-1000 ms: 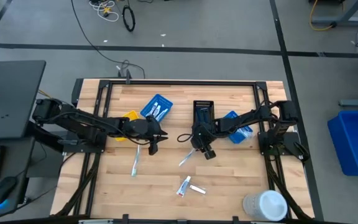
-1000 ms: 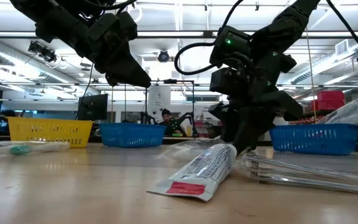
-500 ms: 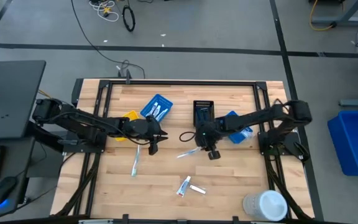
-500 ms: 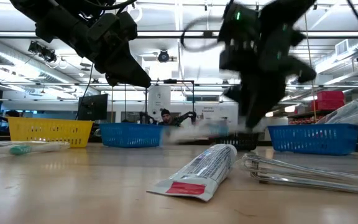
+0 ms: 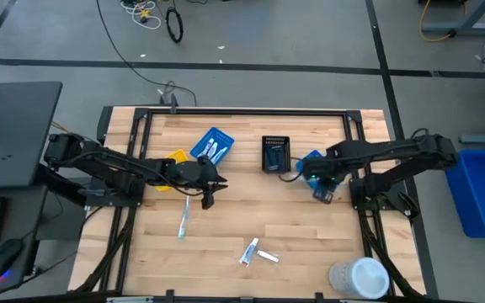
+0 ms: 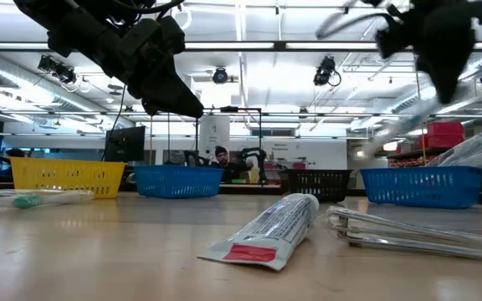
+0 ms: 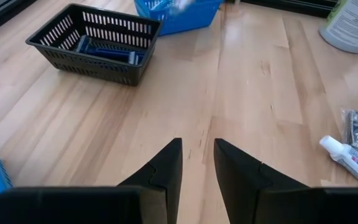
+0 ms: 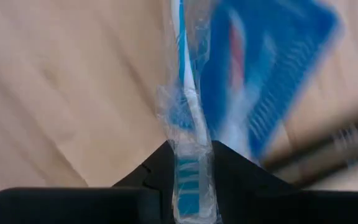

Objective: Pick & Place Travel size toiletries
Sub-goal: Put the blue toothbrush into the right blue bin, then put the silver nail cutter into the yellow bin

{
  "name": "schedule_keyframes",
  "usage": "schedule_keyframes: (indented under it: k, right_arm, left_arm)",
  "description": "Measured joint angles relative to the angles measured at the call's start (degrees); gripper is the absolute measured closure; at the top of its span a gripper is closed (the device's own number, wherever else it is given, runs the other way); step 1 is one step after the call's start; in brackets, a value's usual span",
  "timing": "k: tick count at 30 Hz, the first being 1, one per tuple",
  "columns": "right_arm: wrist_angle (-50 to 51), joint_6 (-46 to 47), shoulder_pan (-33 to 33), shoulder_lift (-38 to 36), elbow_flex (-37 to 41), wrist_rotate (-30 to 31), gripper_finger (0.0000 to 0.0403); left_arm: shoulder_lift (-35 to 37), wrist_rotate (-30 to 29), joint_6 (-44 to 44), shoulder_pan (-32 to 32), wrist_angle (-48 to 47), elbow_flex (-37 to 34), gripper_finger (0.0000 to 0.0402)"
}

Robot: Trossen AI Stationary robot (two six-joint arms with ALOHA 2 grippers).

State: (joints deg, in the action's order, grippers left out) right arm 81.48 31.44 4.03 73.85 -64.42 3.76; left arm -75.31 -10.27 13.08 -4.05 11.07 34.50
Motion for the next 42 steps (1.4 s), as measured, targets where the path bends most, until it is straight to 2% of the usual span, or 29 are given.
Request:
schedule_keyframes:
  k: [4, 9, 15, 17, 22, 29, 35, 42]
  right_arm:
    - [8.63, 11.8, 0.02, -0.85, 2.3, 3.9, 0.0308]
    - [5.81, 17.64, -0.77, -0.54, 6.19, 5.32, 0.0307]
    - [2.46, 16.98, -2.53, -0.4, 9.9, 5.71, 0.0303]
    - [1.13, 13.77, -2.93, -0.4, 10.36, 6.07, 0.0296]
    - [-2.54, 6.36, -3.22, -0.4, 10.86, 8.72, 0.0262]
    - [-4.84, 7.59, -3.43, -0.4, 10.86, 7.11, 0.0207]
    - [-15.34, 4.27, -2.11, -0.4, 10.86, 4.6, 0.019]
    - [-40.58, -7.6, -0.04, -0.4, 10.86, 4.53, 0.0198]
  left_arm:
    - [0.0, -1.11, 0.0, 0.02, 0.0, 0.0, 0.0303]
    - [0.0, -1.11, 0.0, 0.0, 0.01, 0.0, 0.0303]
    - [0.0, -1.11, 0.0, 0.01, 0.02, 0.0, 0.0303]
    - [0.0, -1.11, 0.0, 0.01, 0.0, 0.0, 0.0303]
    - [0.0, -1.11, 0.02, 0.0, 0.04, 0.0, 0.0303]
    - [0.0, -1.11, 0.02, 0.02, 0.04, 0.0, 0.0303]
    - [0.0, -1.84, 0.02, 0.02, 0.06, 0.0, 0.0303]
    - [0.0, -2.61, 3.43, 0.02, 0.09, 0.0, 0.0303]
